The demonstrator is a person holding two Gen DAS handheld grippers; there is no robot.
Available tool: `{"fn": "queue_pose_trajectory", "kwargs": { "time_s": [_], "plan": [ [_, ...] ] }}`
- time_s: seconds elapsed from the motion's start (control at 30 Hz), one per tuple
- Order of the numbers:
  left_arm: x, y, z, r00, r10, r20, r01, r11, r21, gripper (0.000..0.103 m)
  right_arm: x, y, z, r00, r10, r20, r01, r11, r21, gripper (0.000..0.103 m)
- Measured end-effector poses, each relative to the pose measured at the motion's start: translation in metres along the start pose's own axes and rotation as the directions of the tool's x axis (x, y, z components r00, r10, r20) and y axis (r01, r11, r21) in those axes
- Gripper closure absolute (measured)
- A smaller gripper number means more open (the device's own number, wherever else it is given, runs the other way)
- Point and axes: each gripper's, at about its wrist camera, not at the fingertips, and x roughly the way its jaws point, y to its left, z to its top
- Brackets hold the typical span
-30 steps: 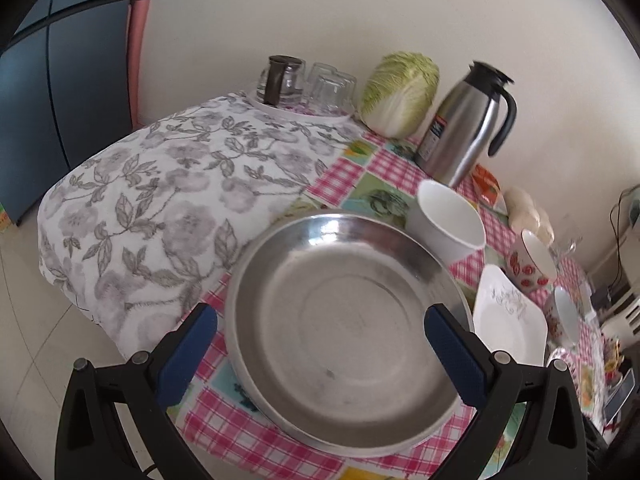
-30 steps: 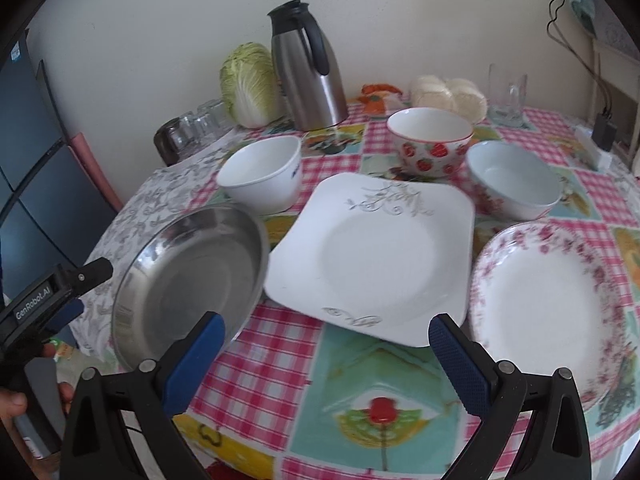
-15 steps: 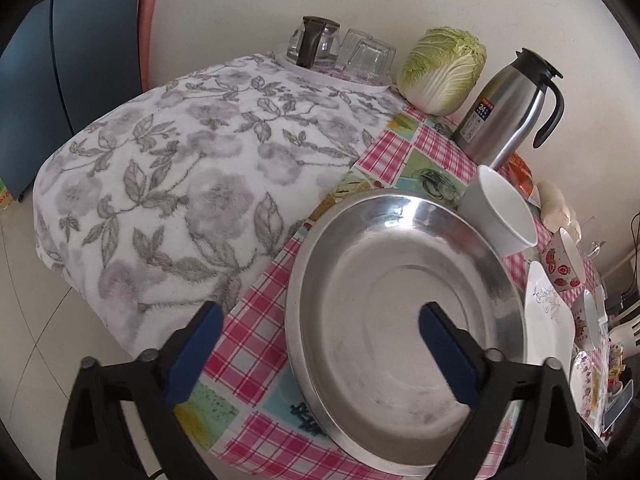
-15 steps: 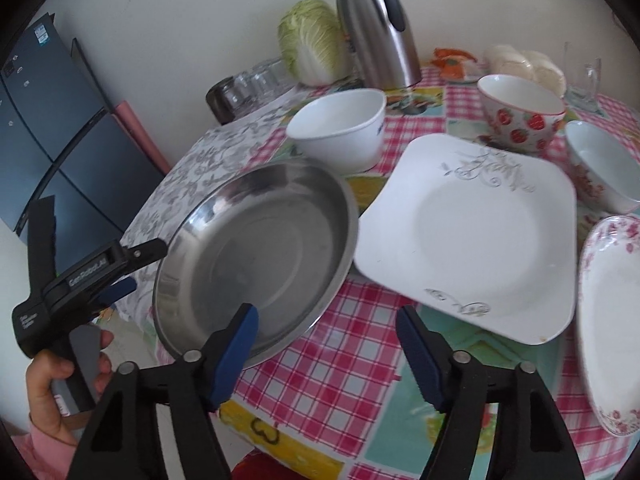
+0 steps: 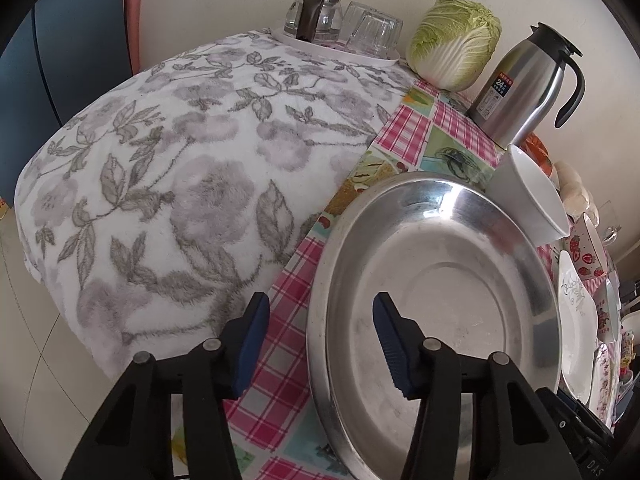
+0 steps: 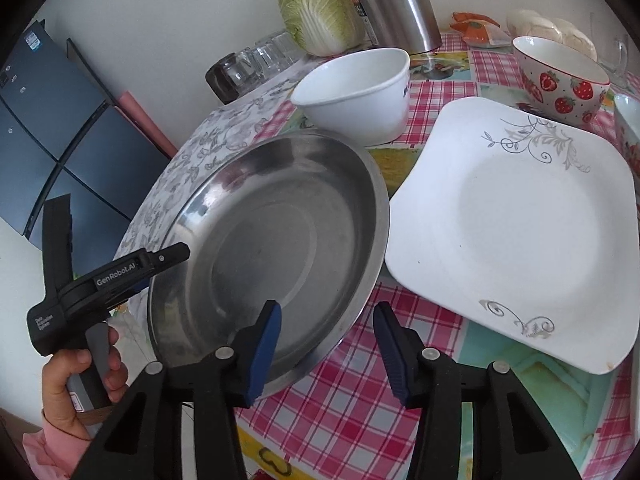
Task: Organize plates and bowls
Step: 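Move the left gripper to the steel basin rim and close on it, then lift the steel basin with the left gripper and carry it aside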
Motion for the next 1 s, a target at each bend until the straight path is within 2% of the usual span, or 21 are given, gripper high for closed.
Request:
{"fn": "queue_pose_trajectory", "kwargs": {
  "time_s": [0.33, 0.4, 0.5, 0.7, 1.0],
  "plan": [
    [0.009, -0.003, 0.009, 1.000, 0.002, 0.008, -0.003, 0.999, 0.041, 0.075, 0.016, -0.009, 0.008, 1.000, -0.017, 0.023, 0.016, 0.999, 0.036, 0.074],
    [0.010, -0.004, 0.009, 1.000, -0.008, 0.009, 0.008, 0.999, 0.048, 0.081, 0.017, -0.009, 0.009, 0.999, -0.025, 0.026, 0.024, 0.999, 0.035, 0.081],
    [0.009, -0.006, 0.008, 1.000, -0.010, 0.011, 0.009, 0.999, 0.053, 0.082, 0.016, -0.010, 0.010, 0.999, -0.038, 0.030, 0.037, 0.999, 0.032, 0.086],
    [0.000, -0.008, 0.004, 1.000, -0.002, 0.014, 0.001, 0.998, 0.068, 0.084, 0.011, -0.010, 0.009, 0.998, -0.045, 0.037, 0.045, 0.999, 0.018, 0.086],
    [-0.034, -0.006, 0.001, 0.999, 0.017, 0.038, -0.019, 0.998, 0.064, 0.085, -0.007, -0.002, 0.008, 0.998, -0.006, 0.060, 0.006, 1.000, -0.008, 0.085]
  ]
}}
